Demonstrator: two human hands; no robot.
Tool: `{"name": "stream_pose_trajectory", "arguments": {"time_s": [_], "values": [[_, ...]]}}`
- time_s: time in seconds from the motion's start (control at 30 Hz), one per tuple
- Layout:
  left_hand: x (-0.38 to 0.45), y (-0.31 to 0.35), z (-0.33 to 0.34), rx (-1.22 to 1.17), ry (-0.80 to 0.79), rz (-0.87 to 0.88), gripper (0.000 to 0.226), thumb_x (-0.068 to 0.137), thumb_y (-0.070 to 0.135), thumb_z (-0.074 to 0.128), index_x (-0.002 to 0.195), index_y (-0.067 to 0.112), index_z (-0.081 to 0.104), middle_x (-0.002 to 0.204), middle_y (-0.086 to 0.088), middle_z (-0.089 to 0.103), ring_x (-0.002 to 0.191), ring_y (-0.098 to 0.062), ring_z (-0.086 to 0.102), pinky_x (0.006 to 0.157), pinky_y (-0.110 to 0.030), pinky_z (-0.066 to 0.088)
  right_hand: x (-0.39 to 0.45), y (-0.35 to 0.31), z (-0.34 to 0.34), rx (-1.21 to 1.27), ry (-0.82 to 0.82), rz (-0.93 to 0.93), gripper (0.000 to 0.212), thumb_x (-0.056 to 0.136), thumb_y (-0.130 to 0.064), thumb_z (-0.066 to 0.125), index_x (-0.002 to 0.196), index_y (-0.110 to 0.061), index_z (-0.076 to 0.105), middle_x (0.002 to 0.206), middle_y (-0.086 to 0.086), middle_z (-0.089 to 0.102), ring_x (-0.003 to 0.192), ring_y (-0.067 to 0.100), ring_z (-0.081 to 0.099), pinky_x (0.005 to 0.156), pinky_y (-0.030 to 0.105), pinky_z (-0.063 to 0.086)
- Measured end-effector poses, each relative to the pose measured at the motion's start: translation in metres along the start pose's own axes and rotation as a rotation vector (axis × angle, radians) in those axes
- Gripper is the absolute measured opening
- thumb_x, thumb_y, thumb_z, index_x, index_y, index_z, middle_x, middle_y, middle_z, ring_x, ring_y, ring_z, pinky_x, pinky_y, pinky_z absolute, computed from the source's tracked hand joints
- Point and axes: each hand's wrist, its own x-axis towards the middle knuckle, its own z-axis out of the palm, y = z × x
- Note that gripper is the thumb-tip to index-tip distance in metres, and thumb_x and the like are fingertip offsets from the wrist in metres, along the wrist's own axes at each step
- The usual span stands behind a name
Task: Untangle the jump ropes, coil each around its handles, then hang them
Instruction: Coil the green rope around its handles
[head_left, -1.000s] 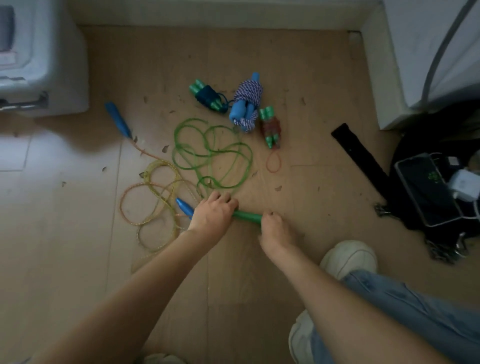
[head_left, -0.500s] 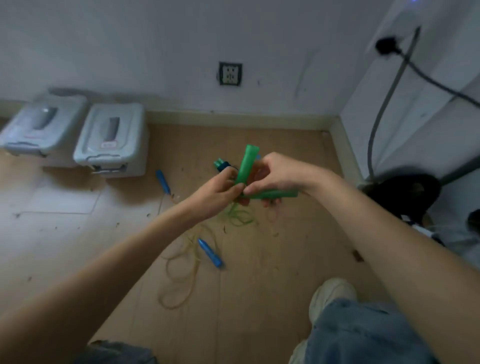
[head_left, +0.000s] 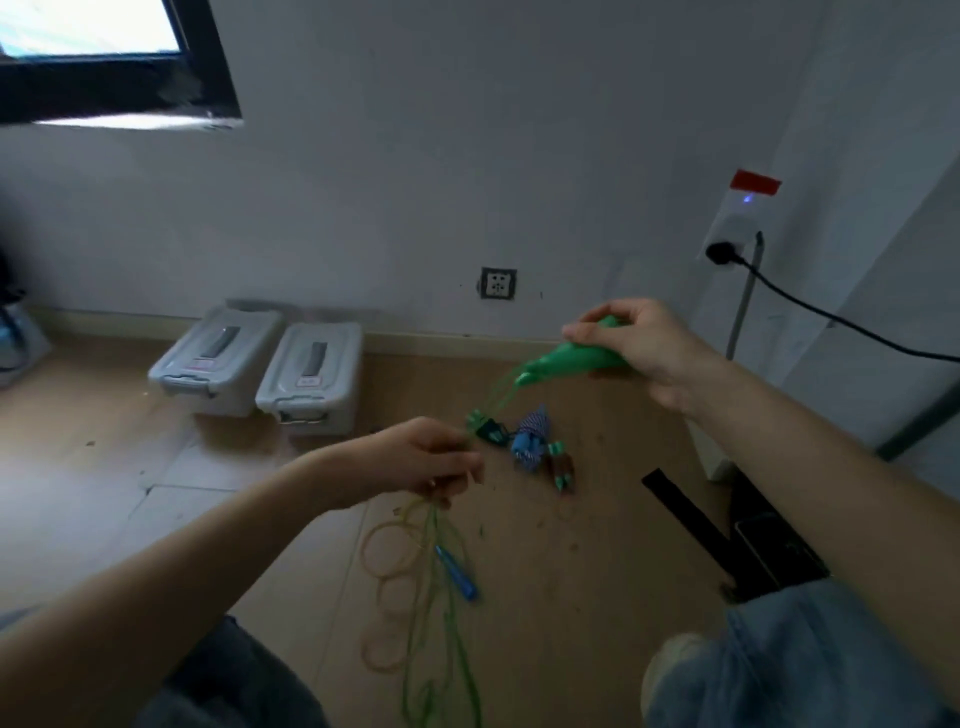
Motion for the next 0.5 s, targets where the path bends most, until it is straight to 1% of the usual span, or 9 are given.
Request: {"name": "stream_pose_trajectory", "arguments": {"time_s": [0.07,0.13,0.2,0.27,0.3,0.37,0.4,0.43,0.5], "values": [[0.004,-0.001,0.0,-0.066,0.168,-0.019,0.025,0.096,0.019,0.044,0.075,0.014,0.057,0.051,0.009,0.044,0.041,-0.003,0.038,0.046,-0.016,0.039,-0.001,0.013,0.003,-0.549,-0.076,-0.019,0.012,0.08,-0.024,0.07,0.082,-0.016,0.061,0.094,0.005,0.062,0.078,0.014,0.059,0.055,0.019,0.05],[0.007,0.006,-0.002,0.015,0.224,-0.007,0.029,0.096,0.021,0.044,0.071,0.017,0.057,0.053,0.008,0.04,0.04,-0.002,0.033,0.041,-0.014,0.031,-0.003,0.021,0.013,-1.009,-0.216,-0.126,0.03,0.082,-0.041,0.063,0.101,-0.017,0.061,0.112,0.001,0.059,0.104,0.017,0.053,0.082,0.025,0.046],[0.01,0.014,0.0,0.077,0.191,0.049,0.029,0.094,0.026,0.046,0.069,0.021,0.059,0.055,0.009,0.041,0.042,-0.003,0.033,0.041,-0.013,0.03,-0.01,0.019,0.026,-0.867,-0.467,-0.149,0.045,0.081,-0.05,0.059,0.118,-0.023,0.055,0.123,-0.006,0.053,0.116,0.012,0.048,0.089,0.025,0.042],[0.015,0.017,0.003,0.098,0.163,0.098,0.028,0.093,0.028,0.047,0.07,0.023,0.061,0.052,0.013,0.044,0.045,-0.003,0.036,0.042,-0.012,0.031,-0.015,0.021,0.04,-0.739,-0.689,-0.089,0.04,0.081,-0.038,0.066,0.116,-0.021,0.056,0.116,-0.004,0.06,0.105,0.008,0.057,0.083,0.024,0.048],[0.017,0.018,0.004,0.103,0.162,0.111,0.029,0.094,0.025,0.047,0.069,0.024,0.06,0.05,0.015,0.045,0.045,-0.003,0.037,0.042,-0.012,0.032,-0.015,0.025,0.043,-0.804,-0.705,-0.116,0.03,0.082,-0.029,0.068,0.108,-0.017,0.059,0.105,0.001,0.065,0.094,0.009,0.06,0.077,0.027,0.049],[0.022,0.016,-0.002,0.128,0.2,0.103,0.031,0.094,0.022,0.046,0.066,0.021,0.058,0.045,0.015,0.045,0.041,-0.001,0.036,0.042,-0.012,0.032,-0.011,0.027,0.041,-0.943,-0.563,-0.244,0.003,0.088,-0.016,0.06,0.085,-0.016,0.061,0.078,-0.001,0.066,0.071,0.004,0.06,0.063,0.025,0.045],[0.023,0.012,-0.007,0.16,0.23,0.083,0.031,0.094,0.02,0.046,0.065,0.02,0.056,0.046,0.013,0.045,0.042,-0.002,0.037,0.044,-0.013,0.032,-0.009,0.024,0.036,-0.936,-0.449,-0.28,0.012,0.092,-0.014,0.054,0.081,-0.017,0.059,0.071,-0.003,0.062,0.065,0.004,0.058,0.06,0.022,0.043],[0.022,0.007,-0.011,0.194,0.245,0.057,0.031,0.095,0.019,0.045,0.065,0.018,0.055,0.049,0.011,0.045,0.044,-0.004,0.037,0.046,-0.016,0.033,-0.007,0.021,0.029,-0.861,-0.372,-0.262,0.016,0.094,-0.012,0.049,0.084,-0.018,0.059,0.07,-0.003,0.06,0.064,0.007,0.058,0.058,0.02,0.045],[0.019,-0.002,-0.012,0.262,0.214,0.022,0.032,0.096,0.018,0.042,0.066,0.019,0.052,0.056,0.006,0.045,0.049,-0.005,0.039,0.05,-0.017,0.033,-0.004,0.016,0.016,-0.686,-0.378,-0.168,0.012,0.094,-0.012,0.048,0.1,-0.018,0.058,0.086,-0.004,0.061,0.074,0.012,0.062,0.053,0.016,0.049]]}}
